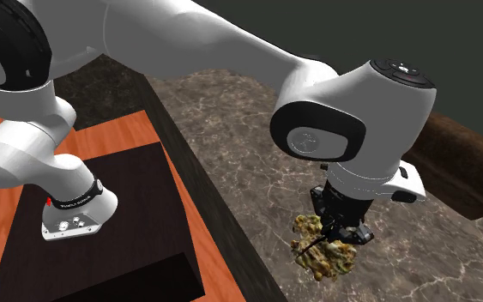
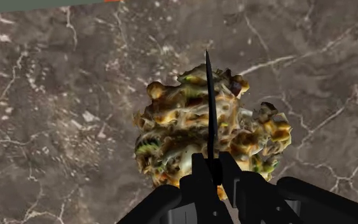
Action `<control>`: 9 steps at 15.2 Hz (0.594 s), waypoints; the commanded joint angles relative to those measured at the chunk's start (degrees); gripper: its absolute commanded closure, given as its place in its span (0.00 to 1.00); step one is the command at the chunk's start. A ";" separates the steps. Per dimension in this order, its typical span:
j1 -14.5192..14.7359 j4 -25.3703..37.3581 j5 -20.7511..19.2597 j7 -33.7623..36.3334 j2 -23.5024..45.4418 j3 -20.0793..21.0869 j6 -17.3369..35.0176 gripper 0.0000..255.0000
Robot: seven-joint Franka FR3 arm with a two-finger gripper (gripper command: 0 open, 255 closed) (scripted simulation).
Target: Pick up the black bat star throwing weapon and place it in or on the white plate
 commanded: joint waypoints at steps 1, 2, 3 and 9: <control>-0.03 -0.32 0.03 -0.02 0.11 0.01 0.46 1.00; -0.03 -0.32 0.03 -0.03 0.11 0.01 0.46 1.00; -0.03 -0.31 0.03 -0.03 0.11 0.01 0.46 1.00; -0.03 -0.31 0.03 -0.03 0.11 0.01 0.45 0.00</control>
